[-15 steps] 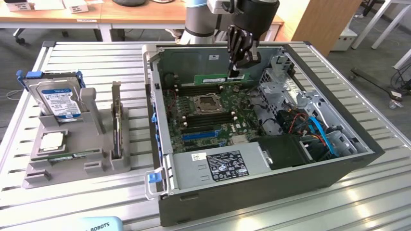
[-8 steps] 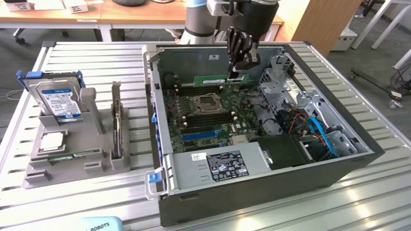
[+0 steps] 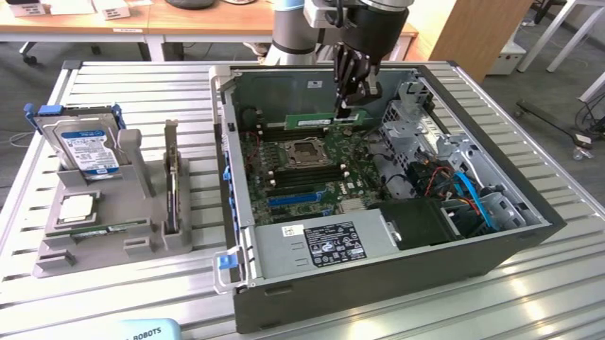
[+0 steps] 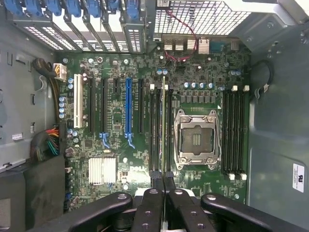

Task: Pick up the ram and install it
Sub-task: 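Insert the ram into the slot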

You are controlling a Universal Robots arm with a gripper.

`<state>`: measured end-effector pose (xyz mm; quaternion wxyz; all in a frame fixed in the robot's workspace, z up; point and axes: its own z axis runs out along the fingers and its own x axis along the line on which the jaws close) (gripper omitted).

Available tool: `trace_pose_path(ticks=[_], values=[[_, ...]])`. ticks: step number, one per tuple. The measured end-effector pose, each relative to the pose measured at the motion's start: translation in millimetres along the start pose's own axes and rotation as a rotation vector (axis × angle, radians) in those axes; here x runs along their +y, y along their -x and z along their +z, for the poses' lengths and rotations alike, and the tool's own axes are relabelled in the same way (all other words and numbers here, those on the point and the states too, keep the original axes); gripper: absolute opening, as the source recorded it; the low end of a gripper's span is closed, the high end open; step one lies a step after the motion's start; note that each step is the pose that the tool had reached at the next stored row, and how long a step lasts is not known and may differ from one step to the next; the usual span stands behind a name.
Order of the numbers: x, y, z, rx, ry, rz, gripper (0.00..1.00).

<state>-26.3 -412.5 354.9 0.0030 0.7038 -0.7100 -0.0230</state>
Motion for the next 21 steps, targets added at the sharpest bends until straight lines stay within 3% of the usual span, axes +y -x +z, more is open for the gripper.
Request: trace_pose_path(ticks=[6,21], values=[[-0.1,0.0,1.0,-0.0006,-0.0003,0.000,0.12],[-0.8,-0.6,22.1,-0.0002,-0.0001,0.000,0.12]])
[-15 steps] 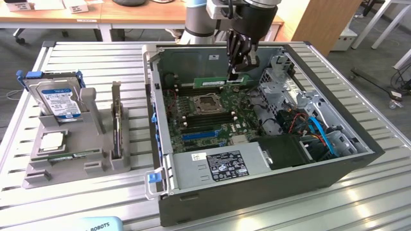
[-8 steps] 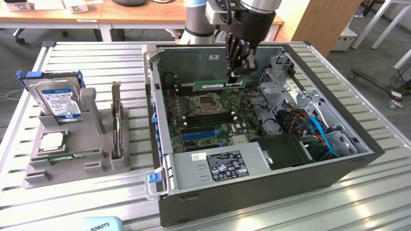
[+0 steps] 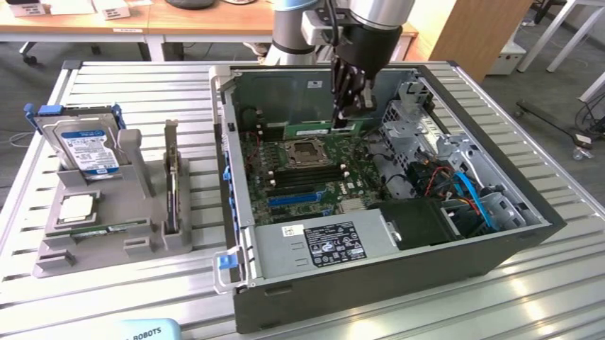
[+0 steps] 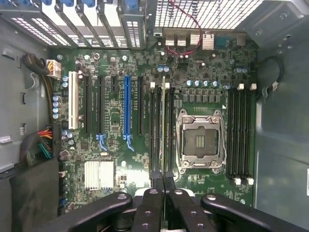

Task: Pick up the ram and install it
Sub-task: 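Insert the ram into the slot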

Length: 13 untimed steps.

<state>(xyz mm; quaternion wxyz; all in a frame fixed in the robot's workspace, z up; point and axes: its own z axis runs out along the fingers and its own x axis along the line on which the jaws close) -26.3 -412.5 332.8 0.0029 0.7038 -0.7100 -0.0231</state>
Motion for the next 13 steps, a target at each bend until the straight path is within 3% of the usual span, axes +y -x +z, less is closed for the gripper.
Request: trace_pose_path(ticks=[13], values=[[-0.7,-0.6,20.4,0.0000,0.0000,0.000,0.12]])
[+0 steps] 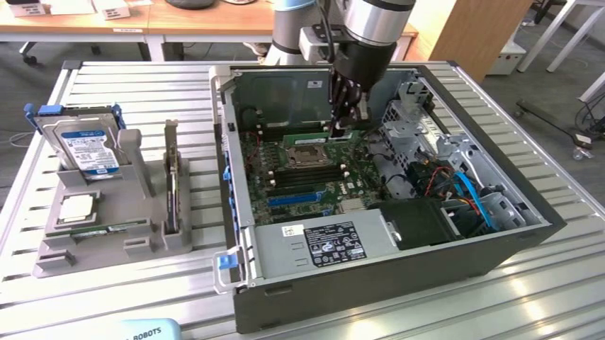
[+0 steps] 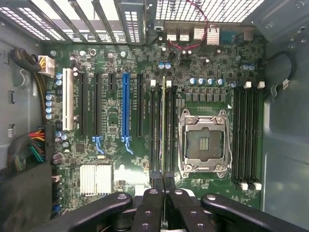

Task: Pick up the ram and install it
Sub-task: 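Insert the ram into the slot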

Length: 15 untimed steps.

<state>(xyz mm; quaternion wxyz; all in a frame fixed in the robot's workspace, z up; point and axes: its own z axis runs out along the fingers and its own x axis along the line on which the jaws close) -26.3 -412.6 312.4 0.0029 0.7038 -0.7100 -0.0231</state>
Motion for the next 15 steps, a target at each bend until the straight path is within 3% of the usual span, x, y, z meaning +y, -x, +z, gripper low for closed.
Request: trace_pose_path(ticks=[8,15], values=[[-0.3,-0.3,9.8,0.0000,0.0000,0.000,0.12],[-0.3,-0.7,10.7,-0.0003,-0.0001,0.000,0.12]])
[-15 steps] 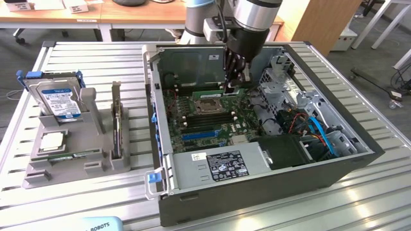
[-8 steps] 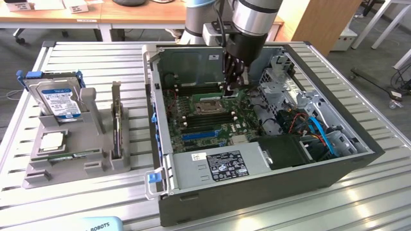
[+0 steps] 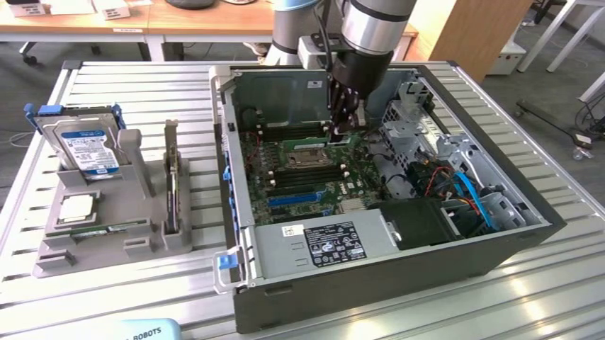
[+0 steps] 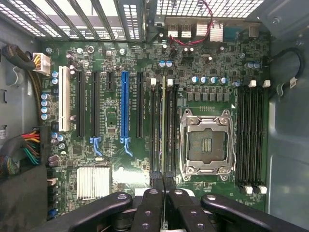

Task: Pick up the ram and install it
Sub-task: 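Insert the ram into the slot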

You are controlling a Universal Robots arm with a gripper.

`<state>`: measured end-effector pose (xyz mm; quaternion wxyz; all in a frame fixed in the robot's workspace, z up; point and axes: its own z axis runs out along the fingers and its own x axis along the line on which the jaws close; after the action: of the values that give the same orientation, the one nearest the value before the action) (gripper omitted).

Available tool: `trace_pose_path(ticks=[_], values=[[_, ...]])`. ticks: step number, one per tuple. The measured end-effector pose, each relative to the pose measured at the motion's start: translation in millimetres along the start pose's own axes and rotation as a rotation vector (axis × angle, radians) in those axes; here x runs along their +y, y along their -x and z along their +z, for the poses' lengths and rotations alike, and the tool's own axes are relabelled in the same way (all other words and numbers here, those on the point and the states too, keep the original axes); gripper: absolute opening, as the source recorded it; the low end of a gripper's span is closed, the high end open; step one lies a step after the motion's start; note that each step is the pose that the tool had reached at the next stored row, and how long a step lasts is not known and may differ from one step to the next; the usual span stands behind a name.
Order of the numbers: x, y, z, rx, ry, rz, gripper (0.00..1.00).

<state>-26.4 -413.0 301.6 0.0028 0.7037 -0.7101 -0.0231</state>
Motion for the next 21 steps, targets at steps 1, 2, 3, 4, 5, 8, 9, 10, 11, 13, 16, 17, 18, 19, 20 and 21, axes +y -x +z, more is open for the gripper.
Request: trace_pose_path(ticks=[1,2,3,4,5,8,9,10,11,13,16,17,18,19,20,21], values=[[-0.1,-0.8,-0.1,0.0001,0.0001,0.000,0.12],[-0.1,-1.9,-0.2,0.0003,0.0001,0.000,0.12],[-0.1,-2.9,-0.2,0.0003,0.0001,0.000,0.12],[-0.1,-3.7,-0.2,0.0003,0.0001,0.000,0.12],[-0.1,-4.6,-0.2,0.0002,0.0001,0.000,0.12],[-0.1,-6.8,-0.3,0.0003,0.0001,0.000,0.12],[-0.1,-7.5,-0.3,0.0003,0.0001,0.000,0.12],[-0.1,-8.2,-0.3,0.0002,0.0001,0.000,0.12],[-0.1,-8.9,-0.4,0.0002,0.0001,0.000,0.12],[-0.1,-9.4,-0.4,0.0003,0.0001,0.000,0.12],[-0.2,-9.5,0.4,0.0002,0.0000,0.000,0.12],[-0.2,-9.5,1.4,0.0002,0.0001,0.000,0.12],[-0.3,-9.5,2.5,0.0002,0.0001,0.000,0.12],[-0.3,-9.6,3.8,0.0003,0.0001,0.000,0.12],[-0.3,-9.6,5.1,0.0002,0.0001,0.000,0.12],[-0.4,-9.7,6.4,0.0003,0.0001,0.000,0.12]])
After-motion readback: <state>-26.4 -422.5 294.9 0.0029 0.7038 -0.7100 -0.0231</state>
